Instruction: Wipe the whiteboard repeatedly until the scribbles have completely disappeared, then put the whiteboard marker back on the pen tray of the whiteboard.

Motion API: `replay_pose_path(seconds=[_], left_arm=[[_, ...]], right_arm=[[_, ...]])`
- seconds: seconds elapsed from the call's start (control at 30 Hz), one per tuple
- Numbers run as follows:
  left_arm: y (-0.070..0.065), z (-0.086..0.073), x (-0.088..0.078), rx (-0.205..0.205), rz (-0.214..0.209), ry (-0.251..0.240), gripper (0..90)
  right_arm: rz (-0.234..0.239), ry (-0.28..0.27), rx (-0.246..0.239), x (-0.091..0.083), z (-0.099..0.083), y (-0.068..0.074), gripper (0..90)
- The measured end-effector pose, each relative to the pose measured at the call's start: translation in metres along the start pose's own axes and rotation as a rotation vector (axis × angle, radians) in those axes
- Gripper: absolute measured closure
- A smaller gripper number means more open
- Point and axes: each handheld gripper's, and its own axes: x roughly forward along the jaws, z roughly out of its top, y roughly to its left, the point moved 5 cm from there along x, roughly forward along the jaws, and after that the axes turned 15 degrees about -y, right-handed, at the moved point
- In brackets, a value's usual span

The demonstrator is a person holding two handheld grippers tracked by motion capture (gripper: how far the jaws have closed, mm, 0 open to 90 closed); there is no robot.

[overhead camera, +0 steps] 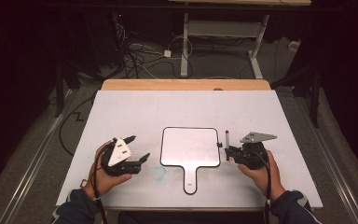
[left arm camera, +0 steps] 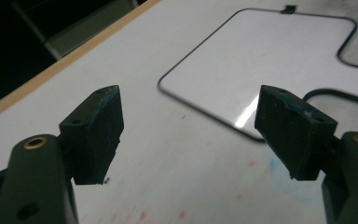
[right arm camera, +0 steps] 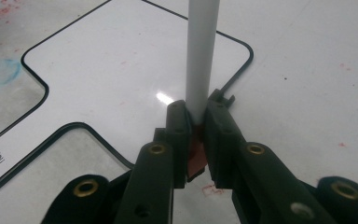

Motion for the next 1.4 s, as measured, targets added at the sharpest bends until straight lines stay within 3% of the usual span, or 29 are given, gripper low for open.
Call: replay_pose_path(seconds=[0.07, 0.2, 0.37, 0.63, 0.8, 0.97, 1.1, 1.2, 1.23, 1.33, 1.4], left_arm=[[0.007, -0.009, -0.009, -0.017, 0.037, 0.016, 22.9], [0.011, -0.022, -0.022, -0.051, 0.055, 0.048, 22.9], [0.007, -0.025, -0.026, -0.072, 0.038, 0.06, 22.9], [-0.001, -0.027, -0.022, -0.046, 0.002, 0.094, 22.8], [-0.002, -0.025, -0.02, -0.037, -0.013, 0.094, 22.9], [-0.004, -0.024, -0.018, -0.036, -0.022, 0.089, 22.9], [-0.003, -0.023, -0.017, -0.037, -0.023, 0.089, 22.9], [-0.003, -0.023, -0.015, -0.026, -0.026, 0.088, 23.0], [-0.004, -0.023, -0.014, -0.024, -0.029, 0.091, 22.9], [-0.005, -0.024, -0.011, -0.02, -0.041, 0.099, 23.0], [-0.006, -0.024, -0.011, -0.029, -0.049, 0.103, 23.0]], right_arm=[[-0.006, 0.011, 0.012, 0.003, -0.001, 0.0, 81.5], [-0.022, 0.04, 0.054, 0.013, -0.006, -0.003, 81.4], [-0.023, 0.04, 0.08, 0.023, -0.007, -0.005, 80.9], [-0.06, 0.073, 0.088, 0.046, -0.014, -0.007, 80.6], [-0.12, 0.092, 0.045, 0.048, -0.017, -0.009, 75.8], [-0.131, 0.075, -0.001, 0.045, -0.013, -0.007, 64.4], [-0.098, 0.03, -0.044, 0.05, 0.002, -0.009, 65.0], [-0.068, 0.022, -0.129, 0.059, 0.012, -0.014, 74.5], [-0.032, 0.016, -0.139, 0.062, 0.014, -0.015, 78.2], [0.045, 0.036, -0.201, 0.074, 0.015, -0.013, 84.6], [0.052, 0.064, -0.233, 0.081, 0.013, -0.013, 87.4]])
